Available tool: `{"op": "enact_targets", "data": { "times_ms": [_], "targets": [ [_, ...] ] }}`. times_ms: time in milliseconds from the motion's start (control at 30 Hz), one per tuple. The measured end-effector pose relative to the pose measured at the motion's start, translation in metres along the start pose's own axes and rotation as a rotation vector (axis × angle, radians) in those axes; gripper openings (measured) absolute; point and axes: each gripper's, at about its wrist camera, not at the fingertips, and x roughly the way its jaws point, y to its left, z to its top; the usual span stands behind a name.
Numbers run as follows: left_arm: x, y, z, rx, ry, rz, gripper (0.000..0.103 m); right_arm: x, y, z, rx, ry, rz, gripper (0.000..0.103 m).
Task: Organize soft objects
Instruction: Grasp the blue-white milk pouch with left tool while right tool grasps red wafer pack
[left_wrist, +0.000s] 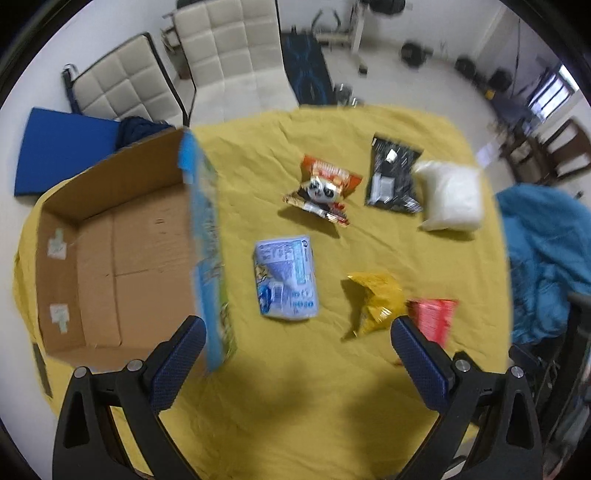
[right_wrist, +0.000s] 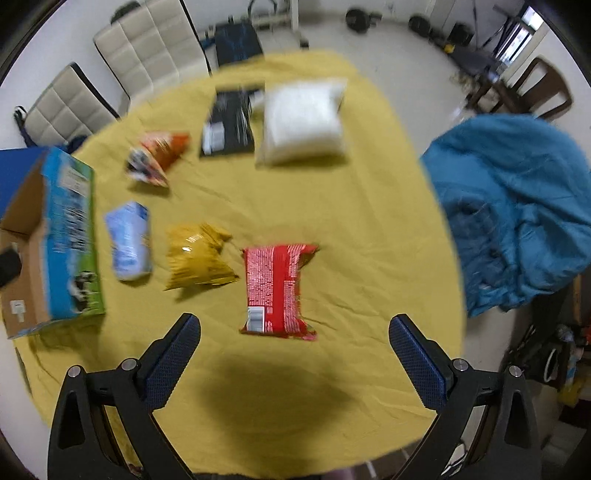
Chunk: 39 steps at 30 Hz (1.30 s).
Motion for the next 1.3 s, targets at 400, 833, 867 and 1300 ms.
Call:
{"op": "enact_targets", "data": {
  "times_ms": [400,833,867,1300],
  "targets": [
    [0.136,-0.007,0.051,-0.037,0.248,0.104,0.103,0.122,0.006,0.02,0.03,0.143,0.073,0.098],
    [0.206,0.008,0.041,-0.045,0.35,0.038,0.092,0.164,0.013,0.018,0.017,0.23,0.088,0.076],
    [0.211,0.006,0.039,-0.039,0.341,0.04,0.089,0.167,0.012,0.015,0.022,0.24,0.088,0.074],
    [0.168,0.006,0.007,-0.044,0.25,0.024,0.038,0.168,-0.001,0.004,0.057,0.261,0.105,0.048]
  ]
}}
